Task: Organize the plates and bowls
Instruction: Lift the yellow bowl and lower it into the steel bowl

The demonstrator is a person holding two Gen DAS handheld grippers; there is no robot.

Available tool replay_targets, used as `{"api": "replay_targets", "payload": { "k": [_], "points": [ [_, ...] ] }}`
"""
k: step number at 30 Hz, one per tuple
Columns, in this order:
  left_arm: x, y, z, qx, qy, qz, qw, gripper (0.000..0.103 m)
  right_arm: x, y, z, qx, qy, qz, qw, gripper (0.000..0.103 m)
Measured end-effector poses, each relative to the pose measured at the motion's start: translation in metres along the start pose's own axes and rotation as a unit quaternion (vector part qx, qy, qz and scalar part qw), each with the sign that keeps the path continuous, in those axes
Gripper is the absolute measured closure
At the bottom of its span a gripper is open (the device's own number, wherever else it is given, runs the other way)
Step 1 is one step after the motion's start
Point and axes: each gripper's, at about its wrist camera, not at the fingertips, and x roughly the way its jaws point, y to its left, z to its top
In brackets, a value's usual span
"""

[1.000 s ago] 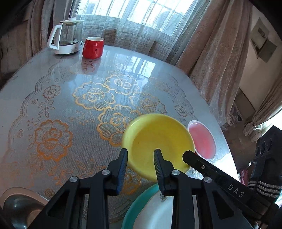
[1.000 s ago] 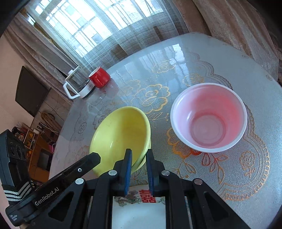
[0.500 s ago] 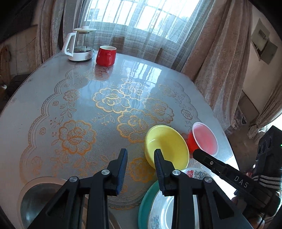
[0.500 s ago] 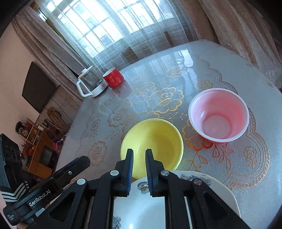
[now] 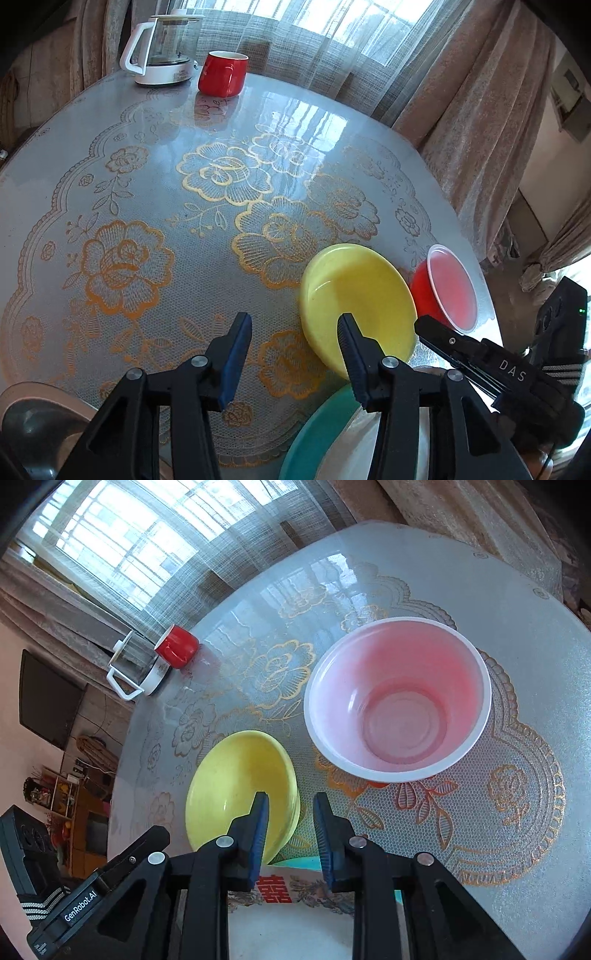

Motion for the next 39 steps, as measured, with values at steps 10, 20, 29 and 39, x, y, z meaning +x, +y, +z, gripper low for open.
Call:
{"api": "replay_targets", "payload": {
  "k": [10, 20, 29, 39],
  "points": [
    [0.013, -0.017, -0.001, 0.032, 0.000, -0.024, 0.9992, 0.069, 0.005, 0.013, -0.004, -0.039, -0.010, -0.006, 0.999, 0.091],
    [-0.047, -0.013, -0.001, 0.035, -0.056, -0.036, 0.9972, 0.069, -0.028, 0.041, -0.008, -0.068, -0.041, 0.038, 0.996, 0.091],
    [-0.108, 0.008, -0.036, 0.049, -0.087, -0.016, 0.9949, 0.069, -0.050, 0.073, -0.042, -0.102, -0.040, 0.094, 0.989, 0.091],
    [-0.155, 0.060, -0.084, 0.026, -0.103, 0.003, 0.9943, 0.068, -0.045, 0.120, -0.088, -0.165, -0.006, 0.137, 0.977, 0.091]
  ]
}}
